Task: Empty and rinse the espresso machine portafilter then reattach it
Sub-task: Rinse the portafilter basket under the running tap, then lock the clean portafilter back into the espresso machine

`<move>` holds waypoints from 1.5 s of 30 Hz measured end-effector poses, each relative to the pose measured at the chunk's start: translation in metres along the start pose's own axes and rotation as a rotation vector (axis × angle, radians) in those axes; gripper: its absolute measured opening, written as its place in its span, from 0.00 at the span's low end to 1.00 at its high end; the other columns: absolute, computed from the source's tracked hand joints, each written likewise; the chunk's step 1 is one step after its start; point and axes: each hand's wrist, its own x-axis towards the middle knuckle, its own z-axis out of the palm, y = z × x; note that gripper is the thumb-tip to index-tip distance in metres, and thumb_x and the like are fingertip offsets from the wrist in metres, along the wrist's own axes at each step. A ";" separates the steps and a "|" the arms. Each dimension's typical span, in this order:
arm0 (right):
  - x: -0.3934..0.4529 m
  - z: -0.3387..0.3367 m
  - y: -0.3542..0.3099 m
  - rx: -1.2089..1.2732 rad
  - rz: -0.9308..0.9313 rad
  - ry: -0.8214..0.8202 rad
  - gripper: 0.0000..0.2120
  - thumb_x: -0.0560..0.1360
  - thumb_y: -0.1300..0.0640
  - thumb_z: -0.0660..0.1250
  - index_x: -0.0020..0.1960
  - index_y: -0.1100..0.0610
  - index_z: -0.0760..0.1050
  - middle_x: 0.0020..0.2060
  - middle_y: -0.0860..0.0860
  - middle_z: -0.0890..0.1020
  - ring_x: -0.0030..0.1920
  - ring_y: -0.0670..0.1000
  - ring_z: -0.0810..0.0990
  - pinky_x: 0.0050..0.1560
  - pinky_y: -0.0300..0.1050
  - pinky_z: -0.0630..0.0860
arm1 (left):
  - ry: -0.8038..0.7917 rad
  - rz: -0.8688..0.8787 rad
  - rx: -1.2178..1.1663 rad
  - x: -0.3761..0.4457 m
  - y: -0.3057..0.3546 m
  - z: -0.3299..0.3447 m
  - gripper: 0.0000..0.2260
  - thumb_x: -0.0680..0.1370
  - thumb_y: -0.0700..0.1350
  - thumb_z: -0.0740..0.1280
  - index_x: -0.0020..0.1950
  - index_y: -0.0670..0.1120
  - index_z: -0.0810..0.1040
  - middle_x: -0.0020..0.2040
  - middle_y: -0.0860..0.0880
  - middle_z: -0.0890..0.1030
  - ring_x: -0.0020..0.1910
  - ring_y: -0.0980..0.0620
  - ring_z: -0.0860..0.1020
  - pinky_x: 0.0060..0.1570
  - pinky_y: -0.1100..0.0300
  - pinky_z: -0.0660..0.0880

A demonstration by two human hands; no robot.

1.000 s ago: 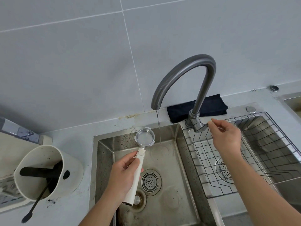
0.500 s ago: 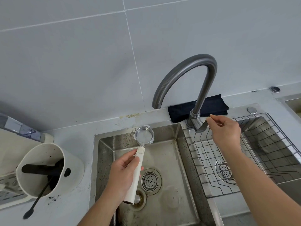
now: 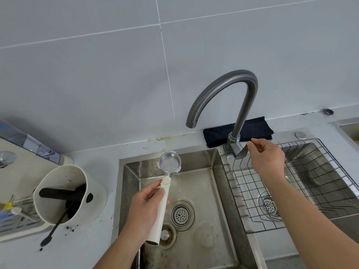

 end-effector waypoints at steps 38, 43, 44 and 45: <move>-0.268 0.079 -0.071 0.552 0.247 -0.959 0.14 0.75 0.67 0.71 0.60 0.60 0.78 0.46 0.61 0.87 0.45 0.60 0.87 0.47 0.57 0.84 | 0.136 0.006 -0.216 -0.056 0.021 -0.067 0.09 0.78 0.41 0.66 0.54 0.52 0.81 0.49 0.47 0.82 0.44 0.49 0.79 0.51 0.49 0.78; -0.294 0.086 -0.084 0.580 0.256 -0.950 0.14 0.75 0.70 0.70 0.59 0.61 0.79 0.43 0.60 0.87 0.42 0.58 0.88 0.38 0.48 0.83 | 0.091 -0.007 -0.177 -0.064 0.021 -0.096 0.09 0.77 0.42 0.66 0.53 0.54 0.81 0.52 0.47 0.83 0.50 0.45 0.81 0.55 0.44 0.78; -0.300 0.089 -0.087 0.580 0.252 -0.942 0.14 0.75 0.70 0.70 0.59 0.62 0.79 0.43 0.60 0.87 0.41 0.57 0.88 0.37 0.47 0.82 | 0.082 -0.010 -0.173 -0.065 0.021 -0.103 0.09 0.77 0.42 0.66 0.53 0.54 0.81 0.52 0.47 0.83 0.51 0.45 0.81 0.56 0.43 0.78; -0.305 0.091 -0.089 0.575 0.251 -0.940 0.14 0.75 0.70 0.70 0.60 0.62 0.78 0.43 0.60 0.87 0.40 0.57 0.88 0.37 0.47 0.82 | 0.076 -0.008 -0.167 -0.068 0.022 -0.110 0.09 0.77 0.42 0.66 0.53 0.54 0.82 0.52 0.47 0.83 0.51 0.45 0.81 0.57 0.42 0.78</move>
